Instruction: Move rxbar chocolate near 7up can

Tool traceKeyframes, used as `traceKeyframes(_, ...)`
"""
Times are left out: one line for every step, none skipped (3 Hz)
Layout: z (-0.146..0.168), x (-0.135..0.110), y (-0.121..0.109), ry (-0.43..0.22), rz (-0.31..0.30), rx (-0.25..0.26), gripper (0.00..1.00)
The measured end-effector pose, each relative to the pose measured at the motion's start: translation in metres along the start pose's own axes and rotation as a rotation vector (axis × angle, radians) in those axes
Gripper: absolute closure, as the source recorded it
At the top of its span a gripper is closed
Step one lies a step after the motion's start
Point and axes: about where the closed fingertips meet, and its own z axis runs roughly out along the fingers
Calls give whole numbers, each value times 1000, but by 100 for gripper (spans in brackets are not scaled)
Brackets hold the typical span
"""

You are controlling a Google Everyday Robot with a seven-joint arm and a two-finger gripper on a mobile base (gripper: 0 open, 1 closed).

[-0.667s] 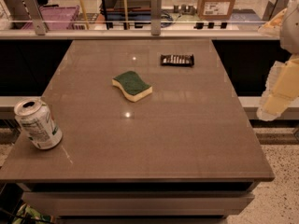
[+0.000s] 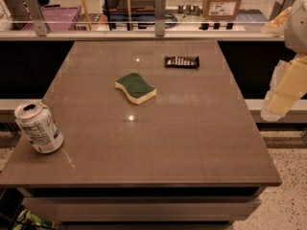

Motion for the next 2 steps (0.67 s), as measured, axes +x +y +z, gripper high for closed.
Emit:
traceKeyframes(7,-5,-9,-42,-11,-7,0)
traceKeyframes(15,-5,-26,-108,-9,-10,0)
